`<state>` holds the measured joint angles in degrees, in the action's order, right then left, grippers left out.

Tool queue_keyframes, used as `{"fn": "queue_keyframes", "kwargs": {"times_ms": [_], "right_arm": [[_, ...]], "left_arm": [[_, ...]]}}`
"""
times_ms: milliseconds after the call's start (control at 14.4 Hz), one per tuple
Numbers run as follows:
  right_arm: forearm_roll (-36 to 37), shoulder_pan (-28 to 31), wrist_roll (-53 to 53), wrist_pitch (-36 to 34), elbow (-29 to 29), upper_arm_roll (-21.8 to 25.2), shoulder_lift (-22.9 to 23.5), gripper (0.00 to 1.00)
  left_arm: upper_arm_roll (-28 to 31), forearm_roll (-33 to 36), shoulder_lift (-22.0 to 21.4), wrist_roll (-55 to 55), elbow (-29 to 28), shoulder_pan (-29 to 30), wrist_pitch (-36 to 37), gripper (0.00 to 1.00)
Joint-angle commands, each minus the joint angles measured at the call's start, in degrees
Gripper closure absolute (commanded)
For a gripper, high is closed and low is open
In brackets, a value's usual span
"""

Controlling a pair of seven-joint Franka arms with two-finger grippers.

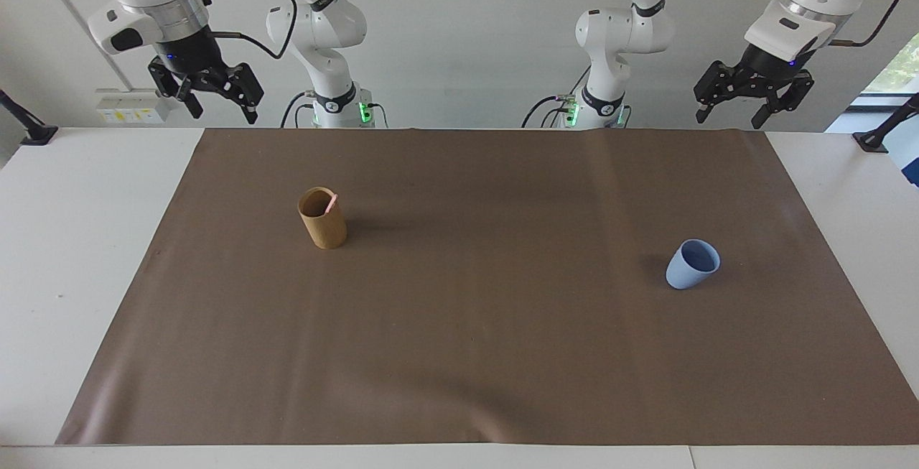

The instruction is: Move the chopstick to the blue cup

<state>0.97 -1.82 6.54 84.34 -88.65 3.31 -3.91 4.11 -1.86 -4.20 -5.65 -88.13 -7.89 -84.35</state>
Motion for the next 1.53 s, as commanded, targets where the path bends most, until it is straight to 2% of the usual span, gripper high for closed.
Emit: {"fn": "queue_keyframes", "kwargs": {"times_ms": [0, 1457], "right_arm": [[0.43, 0.41, 1.63, 0.56, -1.96, -0.41, -1.45, 0.0], [-0.18, 0.5, 1.37, 1.27, -3.02, -0.41, -1.98, 0.0]], "left_arm": [[0.98, 0.02, 0.33, 0.64, 1.29, -1.16, 1.47, 0.0], [0.98, 0.02, 0.33, 0.64, 1.29, -1.16, 1.47, 0.0]]}}
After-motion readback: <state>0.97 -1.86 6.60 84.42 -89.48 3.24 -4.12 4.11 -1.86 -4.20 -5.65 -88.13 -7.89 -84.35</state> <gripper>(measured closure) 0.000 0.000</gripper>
